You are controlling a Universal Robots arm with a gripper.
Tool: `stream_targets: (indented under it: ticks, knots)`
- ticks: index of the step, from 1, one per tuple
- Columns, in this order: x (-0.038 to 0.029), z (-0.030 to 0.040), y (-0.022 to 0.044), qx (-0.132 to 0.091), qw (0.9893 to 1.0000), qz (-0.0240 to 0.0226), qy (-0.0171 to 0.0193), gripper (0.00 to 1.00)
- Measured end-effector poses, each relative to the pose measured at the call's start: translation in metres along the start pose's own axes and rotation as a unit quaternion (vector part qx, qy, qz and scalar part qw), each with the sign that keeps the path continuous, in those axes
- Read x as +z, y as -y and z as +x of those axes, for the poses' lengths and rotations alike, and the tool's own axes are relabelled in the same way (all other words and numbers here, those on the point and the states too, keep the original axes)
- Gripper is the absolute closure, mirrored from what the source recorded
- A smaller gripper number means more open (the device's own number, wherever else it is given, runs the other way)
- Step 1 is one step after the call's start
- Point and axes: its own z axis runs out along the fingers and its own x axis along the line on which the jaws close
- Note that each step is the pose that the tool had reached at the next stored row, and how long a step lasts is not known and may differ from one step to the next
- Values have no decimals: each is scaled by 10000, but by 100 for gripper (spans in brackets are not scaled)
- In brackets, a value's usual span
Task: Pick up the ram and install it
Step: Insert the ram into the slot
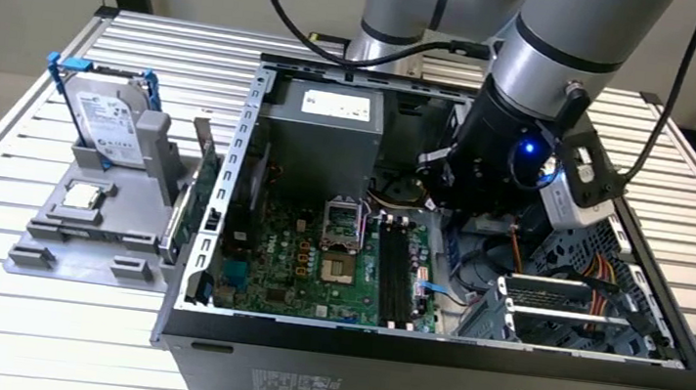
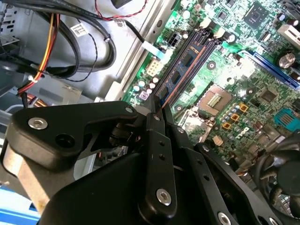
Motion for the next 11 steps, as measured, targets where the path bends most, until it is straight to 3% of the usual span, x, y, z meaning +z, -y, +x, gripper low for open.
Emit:
stream_targets:
  ticks: [11]
  knots:
    - [131, 32, 9, -7, 10000, 22, 1, 100]
